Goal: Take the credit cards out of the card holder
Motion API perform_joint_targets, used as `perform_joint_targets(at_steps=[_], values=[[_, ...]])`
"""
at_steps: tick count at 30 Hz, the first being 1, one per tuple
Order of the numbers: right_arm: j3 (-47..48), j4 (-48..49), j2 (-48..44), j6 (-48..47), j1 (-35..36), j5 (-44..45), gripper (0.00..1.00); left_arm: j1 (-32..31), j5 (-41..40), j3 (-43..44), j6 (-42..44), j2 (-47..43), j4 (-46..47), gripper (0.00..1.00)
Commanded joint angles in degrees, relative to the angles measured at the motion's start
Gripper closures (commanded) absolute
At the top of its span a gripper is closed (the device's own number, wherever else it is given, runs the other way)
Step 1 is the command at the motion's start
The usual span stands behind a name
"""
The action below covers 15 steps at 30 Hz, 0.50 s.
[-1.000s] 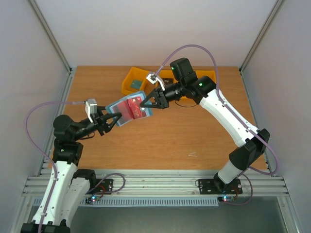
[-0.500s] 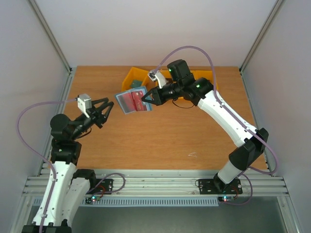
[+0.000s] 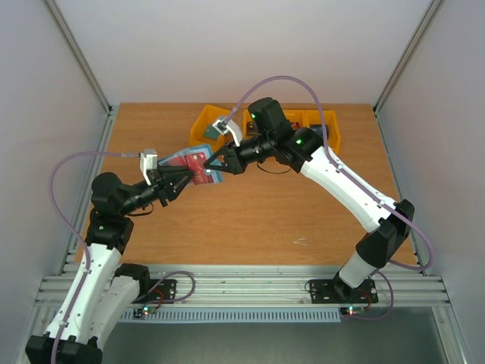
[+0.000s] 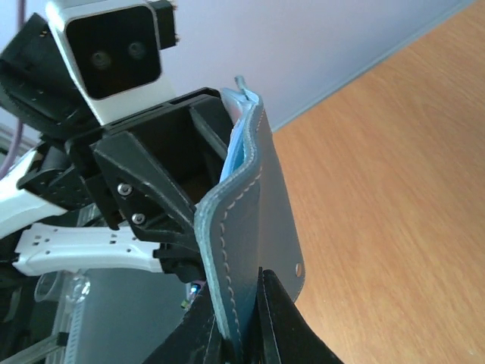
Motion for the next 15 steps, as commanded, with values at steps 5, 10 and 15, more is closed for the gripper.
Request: perform_joint_targets(at_steps=[5, 10, 15], values=[[-0.5, 7.9, -1.2, -0.1, 0.3, -14.6, 0.99, 0.7, 4.4, -1.3, -4.6, -1.6, 7.8, 0.68], [-0.7, 9.6, -0.6, 0.4, 0.5, -14.4, 0.99, -0.1, 9.0, -0.7, -5.5, -1.3, 11.3, 0.84], [-0.9, 7.8, -0.7, -1.0, 0.1, -13.8, 0.92, 0.2, 10.1, -0.5, -5.5, -1.9, 12.9, 1.00]])
